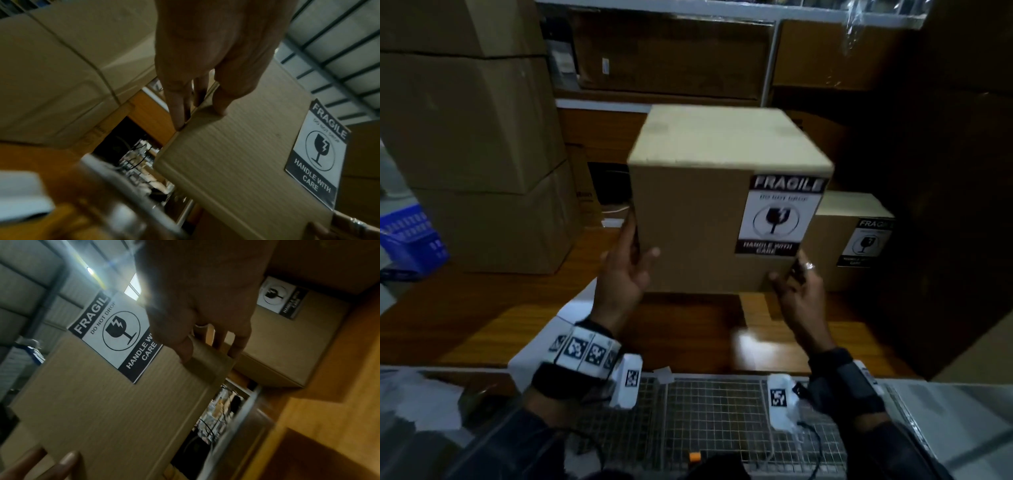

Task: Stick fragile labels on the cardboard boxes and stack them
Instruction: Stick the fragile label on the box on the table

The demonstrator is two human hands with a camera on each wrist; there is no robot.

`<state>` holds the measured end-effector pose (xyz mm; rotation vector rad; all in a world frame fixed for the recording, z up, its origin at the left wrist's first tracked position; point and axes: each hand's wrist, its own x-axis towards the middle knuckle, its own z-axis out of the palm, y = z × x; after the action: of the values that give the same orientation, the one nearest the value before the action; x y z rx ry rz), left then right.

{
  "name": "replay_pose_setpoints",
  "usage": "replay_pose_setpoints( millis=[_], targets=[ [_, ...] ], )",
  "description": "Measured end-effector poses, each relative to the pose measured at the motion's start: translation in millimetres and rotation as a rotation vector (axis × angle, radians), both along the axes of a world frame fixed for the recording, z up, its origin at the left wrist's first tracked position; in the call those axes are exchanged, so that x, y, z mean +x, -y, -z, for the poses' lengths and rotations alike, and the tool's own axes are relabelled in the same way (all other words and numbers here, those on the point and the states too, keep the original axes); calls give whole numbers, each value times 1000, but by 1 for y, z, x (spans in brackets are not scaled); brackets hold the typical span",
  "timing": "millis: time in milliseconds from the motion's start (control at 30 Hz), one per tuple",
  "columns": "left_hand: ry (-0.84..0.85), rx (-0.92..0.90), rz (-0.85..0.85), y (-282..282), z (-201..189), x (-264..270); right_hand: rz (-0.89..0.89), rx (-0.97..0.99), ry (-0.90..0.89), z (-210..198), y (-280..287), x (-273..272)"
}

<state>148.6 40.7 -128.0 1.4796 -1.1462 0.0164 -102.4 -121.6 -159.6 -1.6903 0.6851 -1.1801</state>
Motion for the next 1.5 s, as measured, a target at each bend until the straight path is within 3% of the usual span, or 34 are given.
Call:
replay_pose_setpoints(
  millis=[200, 300, 433, 633, 833, 967, 1067, 1167, 1267, 1333, 1500],
  targets=[
    [94, -34, 54, 56, -72, -15, 184, -49, 52, -52, 41, -18],
    [149, -12, 59, 99, -81, -25, 257, -101, 78, -70, 71, -38],
    [94, -26, 131, 160, -90, -53, 379, -178, 64, -90, 118, -69],
    [112, -35, 189, 232, -101, -100, 462, -146, 84, -102, 191, -99],
    [78, 14, 200, 287, -82, -117, 557, -130, 61, -89, 246, -105],
    [95, 56, 182, 298, -77, -121, 544, -54, 40, -71, 269, -104],
    [128, 51, 178, 299, -75, -126, 581, -105, 0, -60, 280, -101],
    [165, 22, 124, 304, -69, -131, 597, -78, -21, -53, 278, -96],
    [159, 12, 112, 311, -64, -136, 611, -146, -169, -38, 262, -88],
    [142, 17, 116, 316, -62, -140, 558, -250, -222, -26, 255, -82],
    [89, 51, 103, 327, -60, -143, 456, -276, -272, -17, 253, -74]
  ],
)
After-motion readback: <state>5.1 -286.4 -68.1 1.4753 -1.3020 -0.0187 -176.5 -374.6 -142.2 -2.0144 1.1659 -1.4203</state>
